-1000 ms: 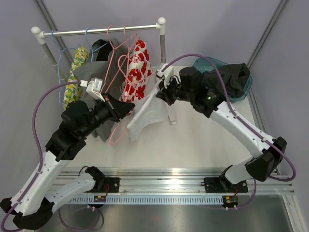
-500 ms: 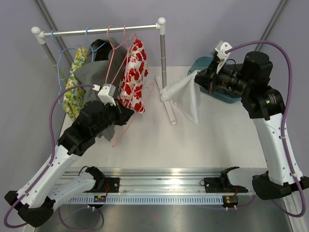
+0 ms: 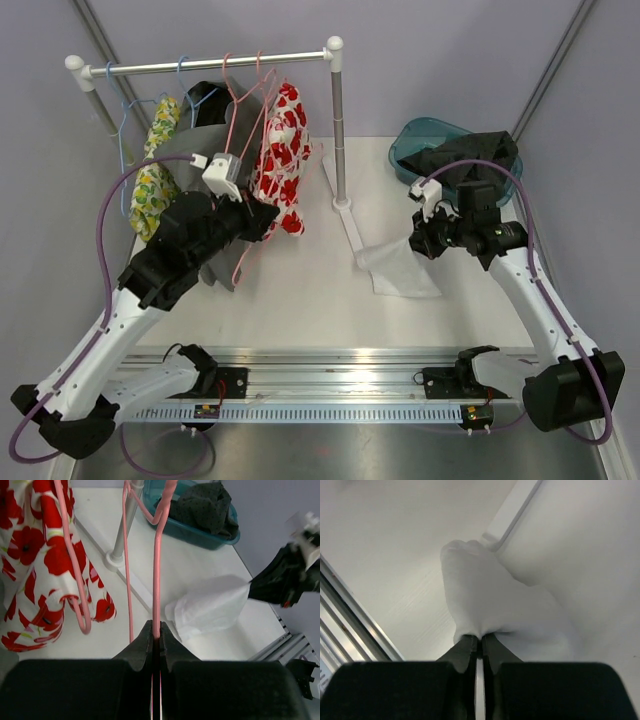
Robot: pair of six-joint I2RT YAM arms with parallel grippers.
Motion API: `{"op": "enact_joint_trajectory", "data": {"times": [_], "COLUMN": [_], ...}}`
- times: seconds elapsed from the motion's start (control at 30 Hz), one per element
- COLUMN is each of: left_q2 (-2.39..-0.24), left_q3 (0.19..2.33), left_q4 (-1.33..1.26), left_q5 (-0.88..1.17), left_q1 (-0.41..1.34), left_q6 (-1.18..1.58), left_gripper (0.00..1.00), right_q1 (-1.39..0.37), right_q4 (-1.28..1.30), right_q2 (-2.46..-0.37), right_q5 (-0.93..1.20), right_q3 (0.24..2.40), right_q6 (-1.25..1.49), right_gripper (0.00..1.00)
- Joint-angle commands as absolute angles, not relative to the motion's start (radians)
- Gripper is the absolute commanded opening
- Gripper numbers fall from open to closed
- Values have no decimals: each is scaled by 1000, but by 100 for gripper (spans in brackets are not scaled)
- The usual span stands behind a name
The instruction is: Remove the skirt from the hanger
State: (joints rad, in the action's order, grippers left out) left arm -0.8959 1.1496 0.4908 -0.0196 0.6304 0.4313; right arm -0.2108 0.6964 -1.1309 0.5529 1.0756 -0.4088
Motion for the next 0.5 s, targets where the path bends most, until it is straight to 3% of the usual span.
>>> {"op": "enact_joint_trajectory", "data": {"times": [0.0, 0.1, 0.13, 0.2, 0.27, 0.47], "left_q2": [-945, -1001, -1017, -1055, -1078, -1233], "left_q3": [1250, 1313, 1327, 1362, 1384, 1509], "left_q4": [353, 310, 301, 275, 255, 270], "left_q5": [-67, -84, -95, -104, -126, -160], "left_q1": [634, 632, 632, 632, 632, 595], "left_q6": [373, 356, 353, 344, 339, 330], "left_gripper": [0, 0, 0, 0, 0, 0], "right_q1": [-201, -192, -190, -181, -167, -137], "right_q4": [614, 626, 626, 624, 617, 621], "right_q2": [-1100, -1109, -1105, -1095, -1078, -1063], "right_q5": [551, 557, 563, 560, 557, 595], "right_q3": [1048, 1045, 1042, 1032, 1017, 1014], "right_q6": [-445, -445, -446, -451, -453, -454], "right_gripper": [7, 40, 68, 86, 94, 99]}}
